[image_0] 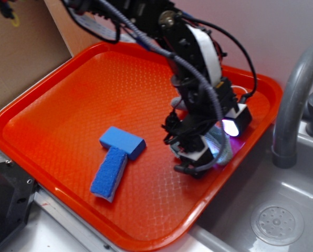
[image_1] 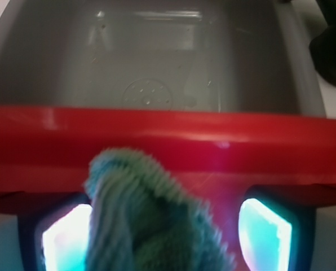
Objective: Grab the blue cloth.
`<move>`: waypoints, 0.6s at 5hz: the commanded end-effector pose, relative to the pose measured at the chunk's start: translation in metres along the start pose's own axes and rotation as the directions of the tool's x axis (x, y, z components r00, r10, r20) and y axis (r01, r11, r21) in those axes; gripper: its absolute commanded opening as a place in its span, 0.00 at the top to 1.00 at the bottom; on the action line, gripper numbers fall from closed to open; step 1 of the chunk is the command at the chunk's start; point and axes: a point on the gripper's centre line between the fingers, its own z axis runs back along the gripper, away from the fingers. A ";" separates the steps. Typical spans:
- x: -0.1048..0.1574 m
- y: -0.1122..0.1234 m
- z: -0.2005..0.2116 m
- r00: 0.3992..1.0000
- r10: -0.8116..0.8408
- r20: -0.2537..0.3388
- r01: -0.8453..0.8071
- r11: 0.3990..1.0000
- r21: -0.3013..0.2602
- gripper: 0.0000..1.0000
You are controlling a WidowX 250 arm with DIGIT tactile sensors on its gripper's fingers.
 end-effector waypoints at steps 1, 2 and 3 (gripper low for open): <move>-0.008 -0.034 0.058 0.999 0.022 -0.026 -0.021 1.000 0.004 1.00; -0.012 -0.042 0.082 0.989 0.114 -0.090 -0.115 0.993 -0.002 1.00; -0.022 -0.051 0.110 0.956 0.266 -0.123 -0.265 0.964 0.026 1.00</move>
